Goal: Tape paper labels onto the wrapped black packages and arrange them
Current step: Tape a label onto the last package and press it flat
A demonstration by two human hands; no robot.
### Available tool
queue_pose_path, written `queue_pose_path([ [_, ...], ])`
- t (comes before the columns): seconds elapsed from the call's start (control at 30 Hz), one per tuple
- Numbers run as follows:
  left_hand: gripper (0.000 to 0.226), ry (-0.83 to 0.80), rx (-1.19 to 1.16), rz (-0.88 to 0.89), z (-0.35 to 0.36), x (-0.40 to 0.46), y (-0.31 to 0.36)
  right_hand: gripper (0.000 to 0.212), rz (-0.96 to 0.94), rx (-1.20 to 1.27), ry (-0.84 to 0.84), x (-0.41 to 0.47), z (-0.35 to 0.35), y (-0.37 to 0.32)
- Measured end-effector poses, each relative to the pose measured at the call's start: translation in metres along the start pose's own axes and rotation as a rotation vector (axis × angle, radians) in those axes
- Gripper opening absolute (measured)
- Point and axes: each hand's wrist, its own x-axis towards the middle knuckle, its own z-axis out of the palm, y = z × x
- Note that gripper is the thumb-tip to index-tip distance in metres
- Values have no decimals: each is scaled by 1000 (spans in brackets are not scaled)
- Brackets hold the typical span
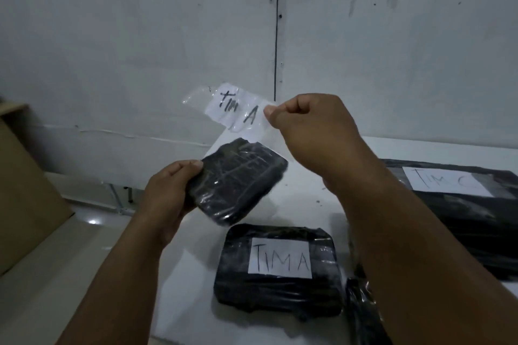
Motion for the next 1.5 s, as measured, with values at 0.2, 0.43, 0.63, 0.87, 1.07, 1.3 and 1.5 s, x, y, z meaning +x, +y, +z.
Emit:
queue_pose_path([
  [0.2,20,-167,212,58,-6,-40,-3,25,70,36,-162,-30,-13,4],
  [0.43,23,-379,438,86,-4,-58,0,27,155,102,-351,-53,-22,29],
  [0.63,23,-52,303,98,-9,-51,-6,27,187,54,-446,-66,-31,46],
  [0.87,96,-227,255,83,-37,-67,-7,26,170,35,-519,-70,-37,55],
  [1.07,48,-269,211,169,-44,-80,-7,27,194,39,-547,-69,-35,59],
  [1.3,32,-136,161,71,-37,-88,-8,13,263,103,-337,-69,-37,71],
  [1.5,26,-28,83,-20,-39,-90,-15,18,193,-74,-202,-74,-35,74],
])
